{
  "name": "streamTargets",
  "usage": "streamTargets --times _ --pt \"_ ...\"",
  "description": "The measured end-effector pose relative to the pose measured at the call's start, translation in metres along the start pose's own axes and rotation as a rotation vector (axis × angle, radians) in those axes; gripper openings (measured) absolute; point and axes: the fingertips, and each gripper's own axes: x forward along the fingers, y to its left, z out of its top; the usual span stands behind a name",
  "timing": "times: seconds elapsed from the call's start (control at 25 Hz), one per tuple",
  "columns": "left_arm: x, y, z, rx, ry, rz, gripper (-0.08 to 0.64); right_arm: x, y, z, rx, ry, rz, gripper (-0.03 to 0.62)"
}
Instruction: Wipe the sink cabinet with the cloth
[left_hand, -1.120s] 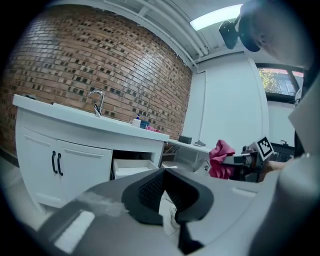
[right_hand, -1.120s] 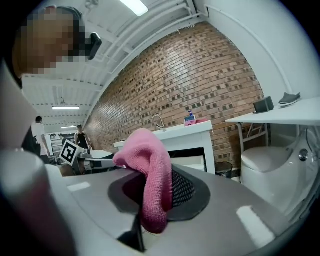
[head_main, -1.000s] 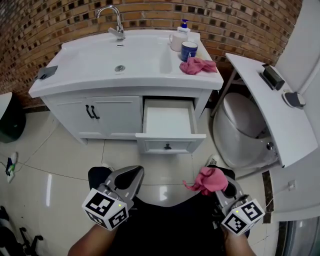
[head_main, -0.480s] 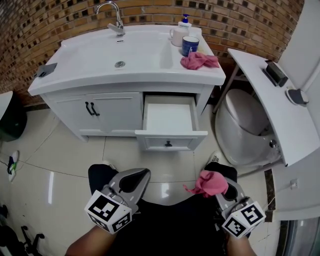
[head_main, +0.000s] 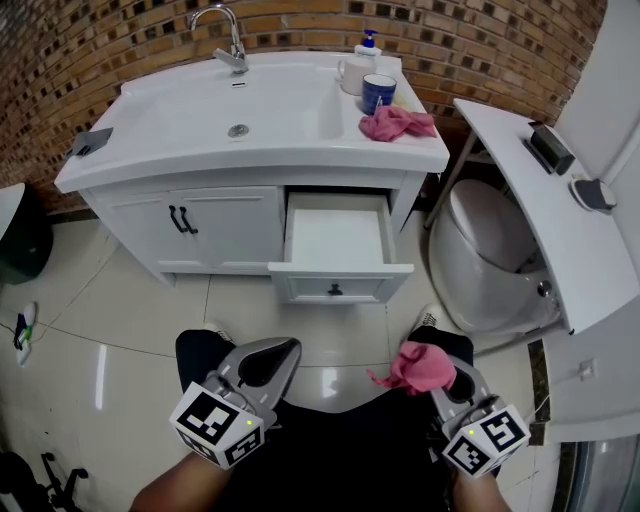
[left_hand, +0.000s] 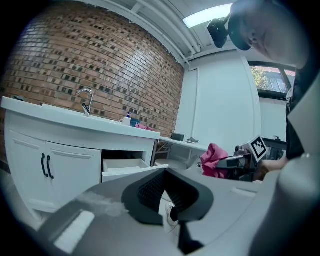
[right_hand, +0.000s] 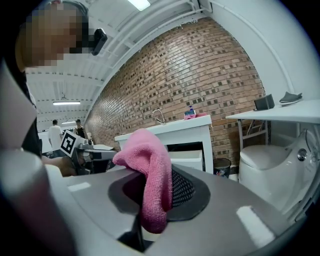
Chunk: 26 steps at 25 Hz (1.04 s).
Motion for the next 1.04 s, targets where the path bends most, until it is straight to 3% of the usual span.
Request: streamTargets --times 1.04 --pt "0.0015 0.004 -0.0003 0.001 0.0 0.002 0.006 0.0071 -0.007 -0.0039 -0.017 0.017 -0.015 0.077"
